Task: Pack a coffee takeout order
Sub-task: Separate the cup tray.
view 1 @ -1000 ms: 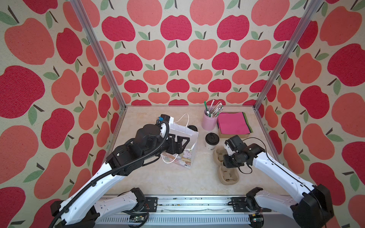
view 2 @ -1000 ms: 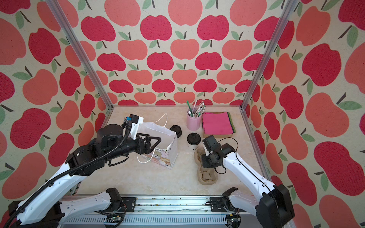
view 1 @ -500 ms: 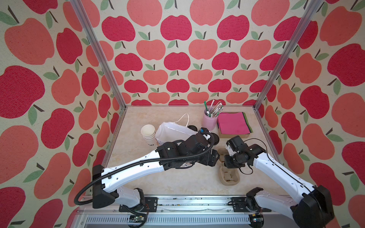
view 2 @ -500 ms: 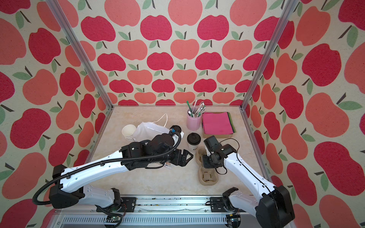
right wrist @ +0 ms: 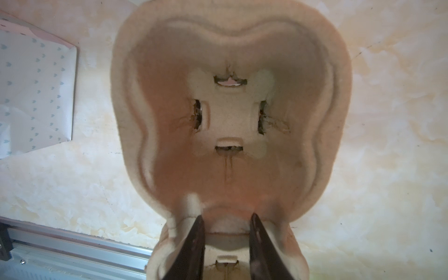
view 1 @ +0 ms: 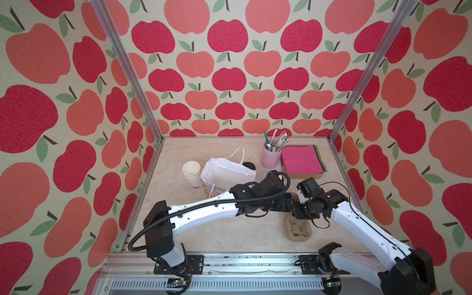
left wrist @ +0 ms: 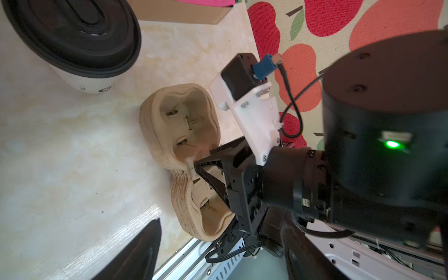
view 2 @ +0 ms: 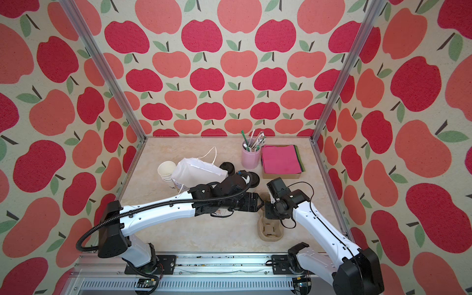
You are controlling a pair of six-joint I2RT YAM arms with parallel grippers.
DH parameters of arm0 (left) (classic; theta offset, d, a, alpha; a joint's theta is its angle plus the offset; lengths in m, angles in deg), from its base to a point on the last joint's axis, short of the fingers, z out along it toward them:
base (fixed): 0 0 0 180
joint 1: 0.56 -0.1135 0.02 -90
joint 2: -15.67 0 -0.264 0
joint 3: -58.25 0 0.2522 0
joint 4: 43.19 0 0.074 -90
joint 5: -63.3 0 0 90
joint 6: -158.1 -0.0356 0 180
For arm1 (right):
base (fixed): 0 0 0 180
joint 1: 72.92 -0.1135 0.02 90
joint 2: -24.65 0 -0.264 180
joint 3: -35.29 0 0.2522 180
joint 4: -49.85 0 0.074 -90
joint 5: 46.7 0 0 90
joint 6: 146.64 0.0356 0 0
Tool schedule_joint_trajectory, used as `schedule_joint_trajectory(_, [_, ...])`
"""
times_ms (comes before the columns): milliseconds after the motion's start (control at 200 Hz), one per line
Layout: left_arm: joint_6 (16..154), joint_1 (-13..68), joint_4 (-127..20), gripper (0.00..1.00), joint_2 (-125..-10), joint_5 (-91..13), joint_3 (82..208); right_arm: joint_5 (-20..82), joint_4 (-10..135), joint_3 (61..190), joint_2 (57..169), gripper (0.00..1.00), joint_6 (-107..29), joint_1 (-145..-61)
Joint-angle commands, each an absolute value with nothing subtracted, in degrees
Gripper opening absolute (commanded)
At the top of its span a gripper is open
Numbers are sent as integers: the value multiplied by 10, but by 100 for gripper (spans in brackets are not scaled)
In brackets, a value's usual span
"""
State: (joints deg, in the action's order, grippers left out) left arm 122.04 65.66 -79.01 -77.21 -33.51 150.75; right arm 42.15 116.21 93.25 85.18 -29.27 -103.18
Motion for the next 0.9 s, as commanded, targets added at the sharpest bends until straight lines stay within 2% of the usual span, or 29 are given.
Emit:
schedule_joint_trajectory(0, [1261, 646, -760, 77, -781, -352, 1492, 420, 1170, 928, 832, 27, -282, -1026])
schedule_joint_trajectory(445, [1314, 614, -688, 59, -806, -373, 1409, 420, 1167, 921, 828, 27, -282, -1021])
schedule_joint_trajectory(645, [1327, 609, -658, 57, -842, -396, 1404, 416, 1166, 921, 830, 27, -282, -1022])
schedule_joint_trajectory(895, [1343, 599, -622, 48, -866, -409, 1385, 405, 1165, 916, 827, 27, -279, -1021])
